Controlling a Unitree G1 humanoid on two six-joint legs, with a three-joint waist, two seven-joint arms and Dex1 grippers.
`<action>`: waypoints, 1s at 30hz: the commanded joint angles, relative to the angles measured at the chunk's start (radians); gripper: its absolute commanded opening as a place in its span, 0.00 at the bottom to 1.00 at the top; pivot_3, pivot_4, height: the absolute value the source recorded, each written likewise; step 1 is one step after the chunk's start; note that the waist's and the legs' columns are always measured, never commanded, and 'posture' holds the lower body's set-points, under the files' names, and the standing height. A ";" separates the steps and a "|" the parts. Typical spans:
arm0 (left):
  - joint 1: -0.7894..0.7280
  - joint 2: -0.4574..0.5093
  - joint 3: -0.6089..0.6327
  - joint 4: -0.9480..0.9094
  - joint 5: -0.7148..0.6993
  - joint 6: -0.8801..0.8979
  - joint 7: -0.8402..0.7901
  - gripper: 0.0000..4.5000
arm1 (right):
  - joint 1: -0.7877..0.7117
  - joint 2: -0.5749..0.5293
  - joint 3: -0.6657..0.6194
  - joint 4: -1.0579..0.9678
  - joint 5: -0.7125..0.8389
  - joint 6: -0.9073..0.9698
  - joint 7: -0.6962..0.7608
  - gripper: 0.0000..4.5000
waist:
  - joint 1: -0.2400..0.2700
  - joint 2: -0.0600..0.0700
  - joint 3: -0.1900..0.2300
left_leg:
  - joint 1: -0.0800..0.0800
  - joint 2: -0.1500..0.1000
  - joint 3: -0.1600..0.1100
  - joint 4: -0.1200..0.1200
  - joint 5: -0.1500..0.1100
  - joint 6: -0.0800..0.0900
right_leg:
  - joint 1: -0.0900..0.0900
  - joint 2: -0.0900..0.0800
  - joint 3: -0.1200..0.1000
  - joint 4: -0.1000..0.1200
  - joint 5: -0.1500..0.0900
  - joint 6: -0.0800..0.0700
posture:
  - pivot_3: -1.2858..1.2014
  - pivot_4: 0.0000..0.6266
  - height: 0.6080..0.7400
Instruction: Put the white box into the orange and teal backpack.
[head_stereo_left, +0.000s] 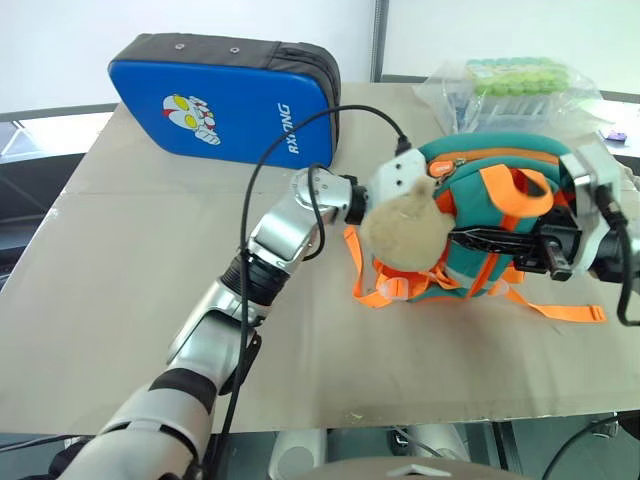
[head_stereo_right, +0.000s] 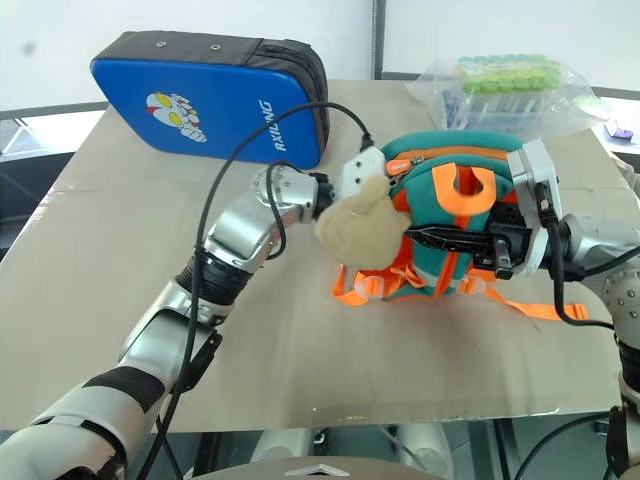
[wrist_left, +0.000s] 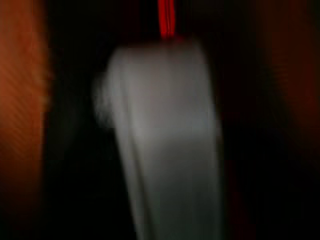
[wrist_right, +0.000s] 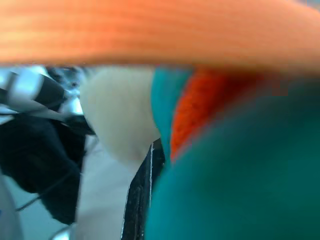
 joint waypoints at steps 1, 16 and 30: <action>0.055 0.125 0.206 -0.143 -0.202 0.185 -0.070 0.98 | 0.041 -0.003 -0.058 -0.032 -0.035 -0.063 -0.011 0.00 | -0.019 0.000 0.000 | 0.000 0.000 0.000 0.000 0.000 0.000 | 0.000 0.000 0.000 0.001 0.000 0.000 | 0.52 0.24 1.00; 0.281 0.204 0.600 -0.329 -1.193 1.034 0.400 0.98 | 0.034 0.094 -0.013 -0.020 -0.082 -0.118 -0.076 0.00 | 0.011 0.000 0.001 | 0.001 0.000 -0.004 0.008 0.000 0.000 | 0.006 -0.004 -0.002 0.002 0.000 0.003 | 0.52 0.24 1.00; 0.293 0.105 0.490 -0.245 -1.641 0.838 0.958 0.98 | 0.092 0.065 -0.039 -0.071 -0.070 -0.100 -0.113 0.00 | 0.001 0.001 0.000 | 0.004 -0.001 -0.004 0.007 0.000 0.000 | 0.006 0.000 0.002 0.004 0.001 0.002 | 0.52 0.24 1.00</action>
